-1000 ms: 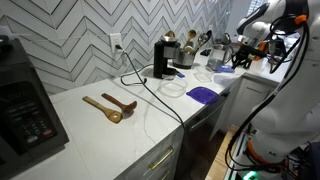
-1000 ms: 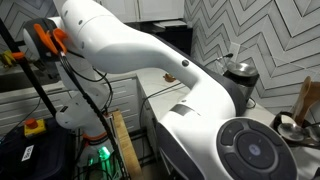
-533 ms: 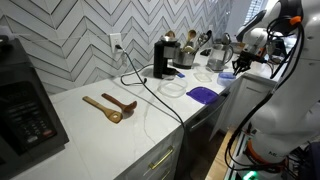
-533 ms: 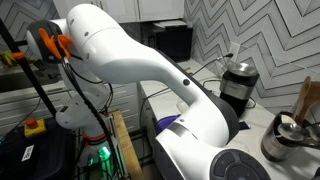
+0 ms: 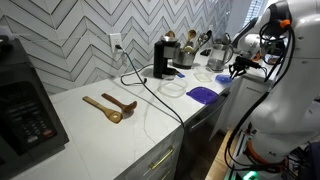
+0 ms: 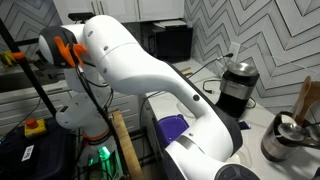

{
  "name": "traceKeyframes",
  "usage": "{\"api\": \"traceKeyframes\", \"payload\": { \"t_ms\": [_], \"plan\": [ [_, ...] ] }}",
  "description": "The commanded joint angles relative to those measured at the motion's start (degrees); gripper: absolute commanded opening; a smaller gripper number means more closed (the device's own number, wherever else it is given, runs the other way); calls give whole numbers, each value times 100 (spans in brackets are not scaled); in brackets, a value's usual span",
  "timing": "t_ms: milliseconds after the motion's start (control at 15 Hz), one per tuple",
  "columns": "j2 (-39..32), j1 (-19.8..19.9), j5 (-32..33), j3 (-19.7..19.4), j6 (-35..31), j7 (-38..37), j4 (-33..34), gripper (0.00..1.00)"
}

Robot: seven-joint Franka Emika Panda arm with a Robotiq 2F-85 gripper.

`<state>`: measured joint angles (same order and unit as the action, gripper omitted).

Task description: Remove the light blue lid from the lunchbox, pick up the lunchbox on the right and then put in inside the other lunchbox on the left

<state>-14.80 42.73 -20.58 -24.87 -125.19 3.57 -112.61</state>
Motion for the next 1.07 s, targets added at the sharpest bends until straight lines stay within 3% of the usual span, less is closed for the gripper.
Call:
{"api": "traceKeyframes", "payload": {
  "t_ms": [0, 467, 1000],
  "plan": [
    [0, -13, -38, 108, -240, -26, 9, 48],
    [837, -698, 1096, 159, -17, -249, -209, 98],
    [672, -1263, 926, 206, -70, 73, -237, 100]
  ]
}}
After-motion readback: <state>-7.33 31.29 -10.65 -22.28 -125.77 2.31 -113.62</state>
